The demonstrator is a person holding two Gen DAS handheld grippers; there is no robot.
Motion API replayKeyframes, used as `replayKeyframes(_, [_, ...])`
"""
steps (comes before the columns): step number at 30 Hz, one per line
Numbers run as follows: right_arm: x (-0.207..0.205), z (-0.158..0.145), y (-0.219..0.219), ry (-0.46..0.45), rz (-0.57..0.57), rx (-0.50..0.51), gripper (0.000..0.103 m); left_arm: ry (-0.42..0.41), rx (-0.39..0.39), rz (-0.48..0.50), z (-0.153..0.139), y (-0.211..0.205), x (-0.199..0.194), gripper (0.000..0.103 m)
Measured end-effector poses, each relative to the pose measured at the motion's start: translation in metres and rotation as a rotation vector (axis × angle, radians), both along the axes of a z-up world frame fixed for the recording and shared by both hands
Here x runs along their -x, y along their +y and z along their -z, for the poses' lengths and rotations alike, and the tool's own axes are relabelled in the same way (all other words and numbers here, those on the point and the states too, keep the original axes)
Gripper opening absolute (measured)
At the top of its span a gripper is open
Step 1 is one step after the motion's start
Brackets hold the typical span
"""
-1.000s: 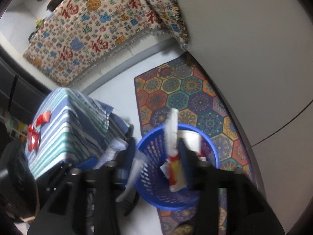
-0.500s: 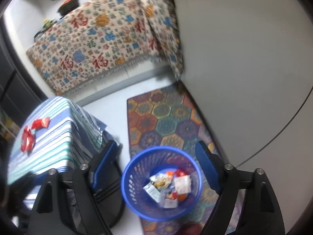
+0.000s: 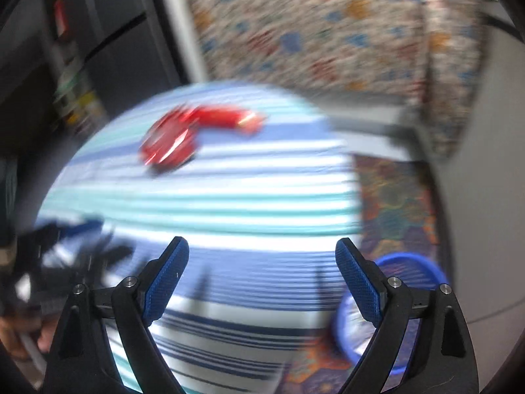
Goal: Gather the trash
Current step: 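Move both tools back over the table toward the red foil bags, then grasp the red Coca-Cola foil bag with left tool while right grasps the red snack stick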
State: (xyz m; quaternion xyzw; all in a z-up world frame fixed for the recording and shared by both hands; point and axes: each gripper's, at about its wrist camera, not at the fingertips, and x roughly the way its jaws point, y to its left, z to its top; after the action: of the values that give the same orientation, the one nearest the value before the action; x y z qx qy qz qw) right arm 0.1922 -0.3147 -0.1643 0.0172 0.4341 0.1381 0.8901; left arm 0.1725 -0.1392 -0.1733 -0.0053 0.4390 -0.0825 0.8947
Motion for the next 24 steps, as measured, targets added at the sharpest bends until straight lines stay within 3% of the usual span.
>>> replayKeyframes(4, [-0.009,0.024,0.042,0.044,-0.084,0.061,0.091,-0.002,0.009,-0.018,-0.005,0.005,-0.028,0.075])
replayKeyframes(11, [-0.022,0.036,0.039,0.055,-0.083,0.092,0.091,0.013,0.027,-0.062,0.005,0.001,-0.088,0.075])
replayKeyframes(18, [-0.021,0.034,0.030,0.047,-0.074,0.089,0.091,-0.017,-0.109,-0.181,0.008,-0.012,-0.133,0.075])
replayKeyframes(24, [-0.022,0.028,0.026,0.034,-0.072,0.070,0.091,0.012,-0.184,-0.189,0.033,-0.013,-0.151,0.087])
